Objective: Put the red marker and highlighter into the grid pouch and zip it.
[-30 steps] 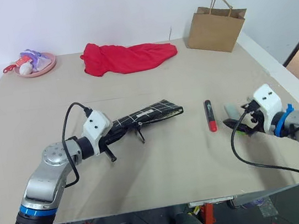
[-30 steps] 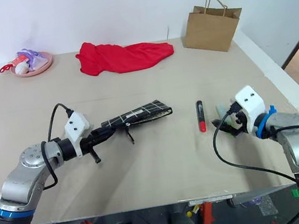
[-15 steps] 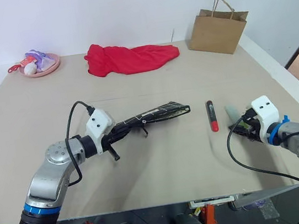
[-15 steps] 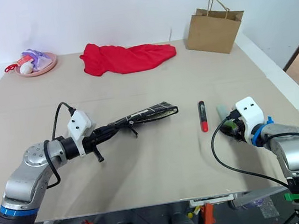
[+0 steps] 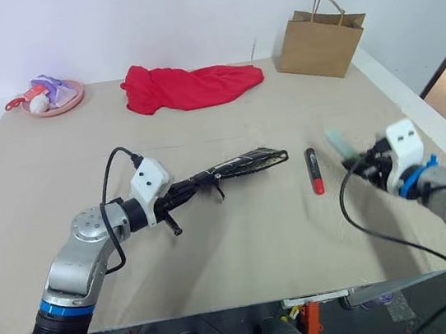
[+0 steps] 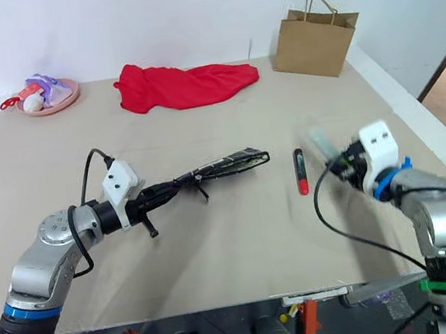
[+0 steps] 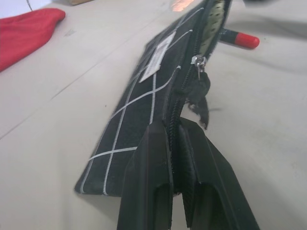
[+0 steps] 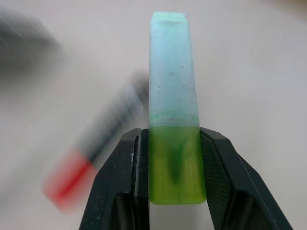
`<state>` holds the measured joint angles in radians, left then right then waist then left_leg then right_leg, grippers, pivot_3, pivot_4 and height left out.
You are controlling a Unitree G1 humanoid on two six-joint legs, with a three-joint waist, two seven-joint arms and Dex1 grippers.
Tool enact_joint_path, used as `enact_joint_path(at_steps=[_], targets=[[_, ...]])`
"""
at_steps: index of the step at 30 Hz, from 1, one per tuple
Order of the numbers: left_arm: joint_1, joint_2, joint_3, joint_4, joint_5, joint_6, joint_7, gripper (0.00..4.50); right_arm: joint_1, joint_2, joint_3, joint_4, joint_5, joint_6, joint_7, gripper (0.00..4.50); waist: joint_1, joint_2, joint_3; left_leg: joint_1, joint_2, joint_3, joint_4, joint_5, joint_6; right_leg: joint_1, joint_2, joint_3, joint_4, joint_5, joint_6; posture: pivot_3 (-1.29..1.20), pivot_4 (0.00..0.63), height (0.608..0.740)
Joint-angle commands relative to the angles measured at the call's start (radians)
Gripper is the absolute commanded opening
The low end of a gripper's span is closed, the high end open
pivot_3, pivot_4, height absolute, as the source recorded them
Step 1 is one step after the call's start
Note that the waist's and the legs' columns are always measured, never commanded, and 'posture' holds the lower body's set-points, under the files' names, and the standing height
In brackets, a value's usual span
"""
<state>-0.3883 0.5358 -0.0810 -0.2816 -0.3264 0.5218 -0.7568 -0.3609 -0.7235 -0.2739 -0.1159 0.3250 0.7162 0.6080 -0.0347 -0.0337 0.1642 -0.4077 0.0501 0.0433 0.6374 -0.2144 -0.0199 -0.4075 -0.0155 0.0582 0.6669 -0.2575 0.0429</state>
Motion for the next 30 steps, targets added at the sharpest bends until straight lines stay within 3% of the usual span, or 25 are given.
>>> enact_joint_path(at_steps=[1,7,14,21,24,30], targets=[[-0.018,0.001,0.006,-0.019,-0.013,-0.001,-0.008,0.0,-0.046,-0.161,0.047,-0.196,0.083,-0.083,0.256,1.11,0.003,0.001,0.001,0.0,0.0,0.0,-0.001,0.0,0.0,0.0,0.0,-0.001,0.0,-0.001,0.0,0.0,0.15,0.74],[-0.014,-0.004,0.004,-0.022,-0.014,0.001,-0.008,0.0,0.02,-0.317,0.189,-0.214,-0.024,-0.226,0.402,1.11,0.013,-0.001,0.0,-0.003,0.0,-0.003,-0.001,-0.004,0.002,0.0,-0.001,-0.005,-0.001,-0.003,-0.005,0.0,0.15,0.74],[-0.011,-0.008,-0.012,-0.025,-0.011,-0.001,-0.014,0.0,0.0,-0.304,0.262,-0.168,-0.099,-0.301,0.407,1.11,0.012,-0.001,0.0,-0.003,-0.002,-0.003,0.0,-0.004,0.002,0.0,-0.004,-0.003,-0.001,-0.003,-0.002,0.0,0.15,0.74],[-0.017,-0.006,-0.018,-0.018,-0.009,-0.005,-0.019,0.0,0.002,-0.299,0.236,-0.167,-0.078,-0.312,0.424,1.11,0.012,-0.001,0.0,-0.003,-0.002,-0.003,0.0,-0.003,0.002,0.0,-0.003,-0.004,-0.001,-0.003,-0.002,0.0,0.15,0.74],[-0.019,-0.008,-0.022,-0.016,-0.008,-0.006,-0.019,0.0,0.009,-0.285,0.167,-0.229,0.057,-0.243,0.466,1.11,0.012,-0.001,0.0,-0.003,-0.002,-0.003,0.0,-0.003,0.002,0.0,-0.003,-0.003,-0.001,-0.002,-0.004,0.0,0.15,0.74],[-0.023,-0.007,-0.026,-0.012,-0.006,-0.011,-0.023,0.0,0.035,-0.302,0.158,-0.245,0.079,-0.224,0.48,1.11,0.013,-0.001,0.0,-0.003,-0.002,-0.003,0.001,-0.003,0.002,0.001,-0.003,-0.004,-0.001,-0.001,-0.005,0.0,0.15,0.74]])
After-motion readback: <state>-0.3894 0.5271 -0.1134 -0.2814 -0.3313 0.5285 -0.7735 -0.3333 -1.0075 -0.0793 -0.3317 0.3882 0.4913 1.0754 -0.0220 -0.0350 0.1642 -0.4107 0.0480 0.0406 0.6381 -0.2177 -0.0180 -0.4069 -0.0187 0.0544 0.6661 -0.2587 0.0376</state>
